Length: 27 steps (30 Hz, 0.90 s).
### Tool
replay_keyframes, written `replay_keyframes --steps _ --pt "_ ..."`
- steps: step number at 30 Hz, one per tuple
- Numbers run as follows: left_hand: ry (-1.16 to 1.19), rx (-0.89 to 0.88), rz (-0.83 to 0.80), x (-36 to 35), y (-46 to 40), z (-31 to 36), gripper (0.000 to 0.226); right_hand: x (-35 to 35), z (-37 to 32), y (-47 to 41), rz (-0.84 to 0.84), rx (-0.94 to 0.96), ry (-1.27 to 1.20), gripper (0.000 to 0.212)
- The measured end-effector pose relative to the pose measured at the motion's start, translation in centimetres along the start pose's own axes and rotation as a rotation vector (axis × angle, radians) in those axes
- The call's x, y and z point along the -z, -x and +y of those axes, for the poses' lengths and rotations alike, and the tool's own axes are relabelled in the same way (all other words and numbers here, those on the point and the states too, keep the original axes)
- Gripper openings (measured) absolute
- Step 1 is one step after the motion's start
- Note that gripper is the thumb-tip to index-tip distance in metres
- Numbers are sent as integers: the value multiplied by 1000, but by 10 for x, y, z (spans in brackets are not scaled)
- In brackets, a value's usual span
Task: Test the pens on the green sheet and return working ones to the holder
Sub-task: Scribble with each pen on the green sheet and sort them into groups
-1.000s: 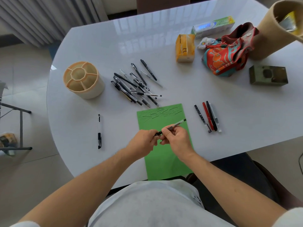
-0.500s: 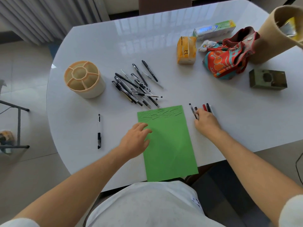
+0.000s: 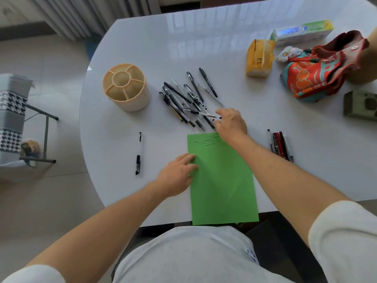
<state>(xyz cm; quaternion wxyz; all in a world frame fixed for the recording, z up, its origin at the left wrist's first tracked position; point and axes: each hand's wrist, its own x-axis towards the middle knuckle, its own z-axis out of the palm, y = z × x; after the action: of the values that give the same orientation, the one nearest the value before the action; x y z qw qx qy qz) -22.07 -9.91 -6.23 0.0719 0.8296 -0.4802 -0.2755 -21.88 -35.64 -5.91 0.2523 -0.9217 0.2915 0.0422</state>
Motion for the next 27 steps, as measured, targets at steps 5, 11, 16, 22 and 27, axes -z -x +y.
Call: replay_keyframes --steps 5,11,16,22,27 --pt "21 2 4 -2 -1 -1 44 -13 14 -1 62 -103 -170 16" --pt "331 119 209 10 -3 1 31 20 44 50 101 -157 -766 12" --pt "839 312 280 31 -17 12 45 34 63 118 -45 -199 -958 14" --pt "988 217 1 23 -29 29 14 31 76 162 -162 -221 -1068 14" --pt "1261 255 7 18 -26 33 14 31 90 163 -182 -234 -1128 16"
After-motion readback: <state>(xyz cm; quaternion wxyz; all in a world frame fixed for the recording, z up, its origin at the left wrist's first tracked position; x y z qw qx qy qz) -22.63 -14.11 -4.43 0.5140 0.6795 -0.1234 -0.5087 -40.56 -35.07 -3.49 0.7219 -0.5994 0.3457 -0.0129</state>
